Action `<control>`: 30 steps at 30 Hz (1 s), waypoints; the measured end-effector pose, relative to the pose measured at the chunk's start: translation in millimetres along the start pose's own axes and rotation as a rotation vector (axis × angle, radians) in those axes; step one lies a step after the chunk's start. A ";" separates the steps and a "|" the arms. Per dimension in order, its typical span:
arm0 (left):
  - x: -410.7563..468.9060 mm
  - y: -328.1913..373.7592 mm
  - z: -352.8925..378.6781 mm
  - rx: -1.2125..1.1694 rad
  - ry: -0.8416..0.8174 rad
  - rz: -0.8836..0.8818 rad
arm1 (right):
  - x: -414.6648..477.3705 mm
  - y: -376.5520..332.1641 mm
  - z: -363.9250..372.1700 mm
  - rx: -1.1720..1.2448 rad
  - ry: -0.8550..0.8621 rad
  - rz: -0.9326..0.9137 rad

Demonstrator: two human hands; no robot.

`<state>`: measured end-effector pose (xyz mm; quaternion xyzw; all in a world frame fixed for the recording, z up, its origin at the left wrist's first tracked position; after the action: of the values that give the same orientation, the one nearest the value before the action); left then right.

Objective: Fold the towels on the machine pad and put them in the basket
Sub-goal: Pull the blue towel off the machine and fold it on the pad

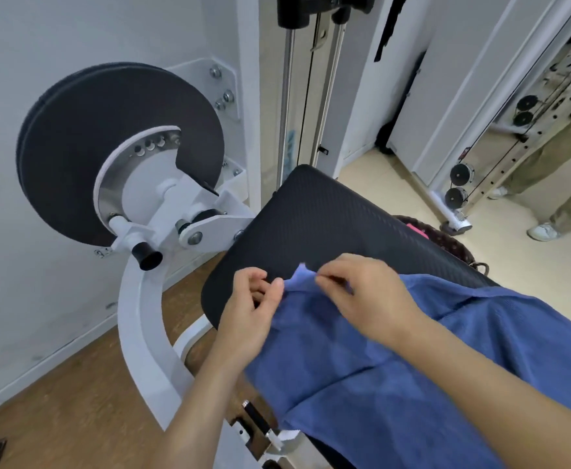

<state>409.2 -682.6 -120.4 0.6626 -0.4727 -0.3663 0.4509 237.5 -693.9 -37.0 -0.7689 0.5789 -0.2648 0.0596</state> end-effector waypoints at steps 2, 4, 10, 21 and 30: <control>-11.5 -14.7 -5.8 0.224 -0.112 0.024 | 21.2 16.8 -16.7 0.227 0.048 0.300; -22.1 -27.0 -14.6 0.515 -0.067 0.116 | 42.1 30.5 -27.3 0.361 0.113 0.482; -9.3 -51.3 -46.3 0.188 -0.001 -0.098 | 100.0 38.8 -32.9 0.023 0.192 0.380; 50.5 -86.7 -83.2 -0.232 0.409 -0.297 | 153.7 40.7 1.5 -0.277 0.206 0.205; -2.9 3.6 -46.7 0.253 0.408 0.497 | 147.0 38.4 13.8 -0.286 0.270 -0.047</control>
<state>449.9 -668.7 -101.6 0.6377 -0.5613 -0.0438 0.5257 239.0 -844.8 -14.3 -0.7403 0.5953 -0.2820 -0.1345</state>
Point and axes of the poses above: each hand's wrist, its own x-axis towards the middle knuckle, its own z-axis out of the palm, y = z × x, the point moved 7 cm from there along x, towards the middle knuckle, and after that the axes turned 12 degrees about y, right-handed, at the moved point
